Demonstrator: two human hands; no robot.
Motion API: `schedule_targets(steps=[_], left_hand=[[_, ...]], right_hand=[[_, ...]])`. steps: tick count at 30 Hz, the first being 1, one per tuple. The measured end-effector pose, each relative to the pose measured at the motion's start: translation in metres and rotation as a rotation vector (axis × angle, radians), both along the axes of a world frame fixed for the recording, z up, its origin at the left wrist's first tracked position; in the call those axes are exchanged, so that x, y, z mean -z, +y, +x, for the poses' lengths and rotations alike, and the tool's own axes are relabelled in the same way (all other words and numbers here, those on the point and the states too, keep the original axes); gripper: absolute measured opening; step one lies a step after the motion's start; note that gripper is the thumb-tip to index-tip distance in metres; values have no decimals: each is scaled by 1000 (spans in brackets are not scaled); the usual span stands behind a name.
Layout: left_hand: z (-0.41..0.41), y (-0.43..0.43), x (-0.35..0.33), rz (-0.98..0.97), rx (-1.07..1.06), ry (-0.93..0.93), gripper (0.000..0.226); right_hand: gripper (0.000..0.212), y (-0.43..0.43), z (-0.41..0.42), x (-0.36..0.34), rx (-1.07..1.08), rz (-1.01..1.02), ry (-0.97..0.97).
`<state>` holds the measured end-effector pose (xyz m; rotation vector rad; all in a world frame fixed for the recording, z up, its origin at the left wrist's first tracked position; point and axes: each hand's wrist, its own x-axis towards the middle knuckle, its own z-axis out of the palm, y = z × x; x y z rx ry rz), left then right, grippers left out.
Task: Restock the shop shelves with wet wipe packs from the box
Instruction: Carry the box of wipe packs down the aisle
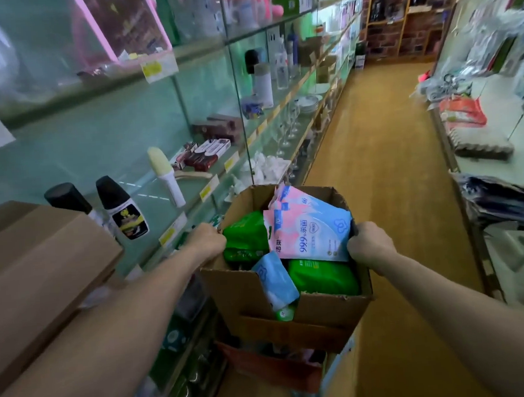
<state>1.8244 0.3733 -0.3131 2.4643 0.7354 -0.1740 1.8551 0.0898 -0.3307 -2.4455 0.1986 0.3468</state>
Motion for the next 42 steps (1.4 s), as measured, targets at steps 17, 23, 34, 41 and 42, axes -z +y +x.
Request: schedule_targets(steps=[17, 23, 34, 41, 42], left_hand=[[40, 27, 74, 4, 74, 32, 30], [47, 16, 88, 33, 111, 47, 25], [51, 16, 108, 49, 118, 67, 29], [44, 26, 127, 17, 92, 71, 20], [42, 24, 125, 31, 111, 71, 21]], right_hand=[[8, 25, 27, 74, 48, 0, 57], [8, 16, 27, 88, 73, -1, 98], [15, 21, 36, 93, 29, -93, 150], [15, 27, 35, 99, 6, -124, 144], [15, 27, 34, 98, 8, -120, 150]])
